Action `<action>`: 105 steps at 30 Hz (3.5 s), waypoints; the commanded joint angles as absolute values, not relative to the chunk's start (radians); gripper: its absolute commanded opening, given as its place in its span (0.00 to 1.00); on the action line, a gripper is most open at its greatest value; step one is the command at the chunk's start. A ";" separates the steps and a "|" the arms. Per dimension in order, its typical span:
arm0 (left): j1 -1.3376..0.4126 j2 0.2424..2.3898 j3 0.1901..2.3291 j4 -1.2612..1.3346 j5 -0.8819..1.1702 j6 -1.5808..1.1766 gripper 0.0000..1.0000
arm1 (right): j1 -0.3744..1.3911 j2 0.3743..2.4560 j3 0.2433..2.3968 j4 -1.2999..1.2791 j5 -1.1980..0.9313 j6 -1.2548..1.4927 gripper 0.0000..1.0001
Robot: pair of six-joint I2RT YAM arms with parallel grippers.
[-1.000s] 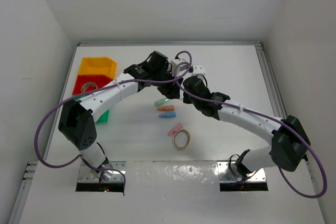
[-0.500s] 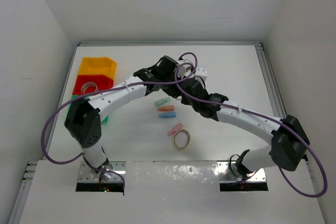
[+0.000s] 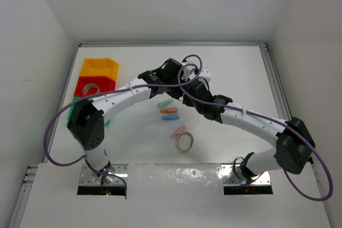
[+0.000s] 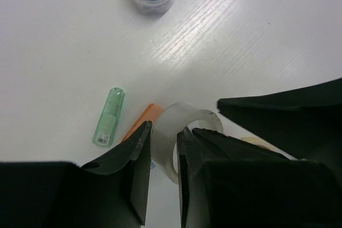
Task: Sort the stationery into containers
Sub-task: Place the stationery in the storage box, then pick up the stationery from the corner of the board.
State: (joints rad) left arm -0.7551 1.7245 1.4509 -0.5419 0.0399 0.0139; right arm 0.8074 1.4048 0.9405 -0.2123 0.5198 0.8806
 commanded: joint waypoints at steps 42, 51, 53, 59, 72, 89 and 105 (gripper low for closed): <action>0.307 1.819 1.401 -0.540 0.083 0.270 0.00 | 0.793 1.385 0.996 -0.219 0.253 0.446 0.85; 0.324 1.870 1.391 -0.514 0.055 0.301 0.14 | 0.793 1.364 0.985 -0.245 0.282 0.462 0.85; 0.327 1.867 1.390 -0.508 0.049 0.302 0.18 | 0.793 1.359 0.986 -0.256 0.288 0.462 0.85; 0.328 1.845 1.390 -0.511 0.043 0.319 0.39 | 0.793 1.347 0.986 -0.264 0.298 0.449 0.85; 0.236 1.628 1.495 -0.541 0.198 0.279 0.42 | 0.773 1.305 0.942 -0.322 0.311 0.475 0.85; 0.061 1.551 1.456 -0.574 0.295 0.164 0.43 | 0.920 1.296 0.649 -0.382 0.161 0.388 0.61; 0.020 1.526 1.399 -0.560 0.284 0.146 0.44 | 0.922 1.436 0.574 -0.173 0.195 0.400 0.20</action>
